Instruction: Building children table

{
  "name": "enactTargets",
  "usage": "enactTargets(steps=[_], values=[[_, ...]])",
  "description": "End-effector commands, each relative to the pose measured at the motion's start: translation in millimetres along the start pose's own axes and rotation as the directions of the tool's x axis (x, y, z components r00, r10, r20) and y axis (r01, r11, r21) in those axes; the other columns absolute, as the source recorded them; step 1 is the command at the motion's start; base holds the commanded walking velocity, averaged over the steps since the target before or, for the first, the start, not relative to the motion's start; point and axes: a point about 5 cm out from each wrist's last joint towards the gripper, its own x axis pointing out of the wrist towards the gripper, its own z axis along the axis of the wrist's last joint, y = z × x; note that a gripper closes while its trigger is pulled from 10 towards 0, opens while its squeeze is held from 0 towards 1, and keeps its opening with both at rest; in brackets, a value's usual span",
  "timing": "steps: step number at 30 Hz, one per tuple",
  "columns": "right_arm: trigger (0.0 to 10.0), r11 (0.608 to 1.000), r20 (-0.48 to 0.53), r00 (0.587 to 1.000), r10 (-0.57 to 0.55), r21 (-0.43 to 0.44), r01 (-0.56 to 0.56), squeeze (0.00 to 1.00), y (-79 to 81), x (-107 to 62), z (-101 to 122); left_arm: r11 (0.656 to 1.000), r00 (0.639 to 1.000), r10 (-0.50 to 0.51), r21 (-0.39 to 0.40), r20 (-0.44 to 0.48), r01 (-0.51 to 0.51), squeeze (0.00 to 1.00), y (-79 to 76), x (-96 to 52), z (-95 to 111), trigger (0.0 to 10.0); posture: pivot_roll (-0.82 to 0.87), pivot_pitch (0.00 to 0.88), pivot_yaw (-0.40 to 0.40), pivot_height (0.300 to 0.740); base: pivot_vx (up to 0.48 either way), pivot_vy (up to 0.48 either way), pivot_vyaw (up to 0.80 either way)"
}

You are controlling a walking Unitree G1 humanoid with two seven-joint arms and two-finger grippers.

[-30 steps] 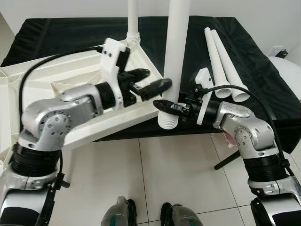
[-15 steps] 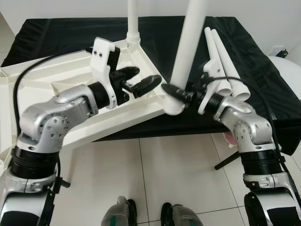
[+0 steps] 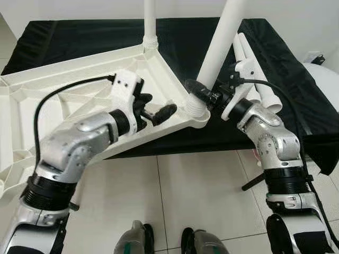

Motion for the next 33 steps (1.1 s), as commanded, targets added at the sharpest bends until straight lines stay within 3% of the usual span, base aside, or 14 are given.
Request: enactTargets(steps=[1, 2, 8, 13, 25, 29, 33], values=[[10.0, 1.0, 0.032, 0.999, -0.013, -0.015, 0.013, 0.0, -1.2, 0.6, 5.5, 0.998, 0.998, 0.048, 0.028, -0.046, -0.047, 0.51, 2.0, 2.1, -10.5, 10.0, -0.03, 0.129, -0.016, 0.74, 0.0, 0.0, 0.0], [10.0, 0.999, 0.049, 0.998, -0.03, -0.012, 0.031, 0.0, -1.3, 1.1, 6.3, 0.991, 0.988, 0.114, 0.082, -0.106, -0.106, 0.0, 5.0, 6.8, -21.8, 10.0, -0.03, 0.129, -0.016, 0.74, 0.0, 0.0, 0.0], [10.0, 0.999, 0.07, 0.997, -0.041, -0.009, 0.042, 0.0, 0.2, 1.3, 7.8, 0.976, 0.972, 0.179, 0.149, -0.152, -0.156, 0.0, 9.7, 14.2, -30.9, 10.0, -0.03, 0.122, -0.016, 0.74, 0.0, 0.0, 0.0], [10.0, 0.999, 0.074, 0.996, -0.042, -0.015, 0.043, 0.0, 1.0, 1.4, 8.0, 0.976, 0.976, 0.161, 0.171, -0.149, -0.135, 0.0, 8.1, 16.6, -30.6, 10.0, -0.04, 0.12, -0.016, 0.74, 0.0, 0.0, 0.0], [10.0, 0.998, 0.078, 0.996, -0.052, -0.026, 0.054, 0.0, -0.9, 0.7, 7.9, 0.971, 0.997, -0.003, 0.238, -0.08, 0.022, 0.0, -15.8, 21.5, -21.7, 10.0, -0.04, 0.122, -0.011, 0.74, 0.0, 0.0, 0.0], [10.0, 0.998, 0.076, 0.996, -0.052, -0.027, 0.054, 0.0, -1.5, 1.0, 7.4, 0.967, 0.994, -0.036, 0.248, -0.107, 0.061, 0.0, -19.5, 20.8, -27.2, 10.0, -0.04, 0.128, -0.012, 0.74, 0.0, 0.0, 0.0], [10.0, 0.998, 0.078, 0.996, -0.052, -0.028, 0.054, 0.0, -2.8, 1.8, 8.4, 0.939, 0.978, -0.093, 0.31, -0.185, 0.148, 0.0, -27.3, 19.2, -41.1, 10.0, -0.03, 0.136, -0.012, 0.74, 0.0, 0.0, 0.0]])
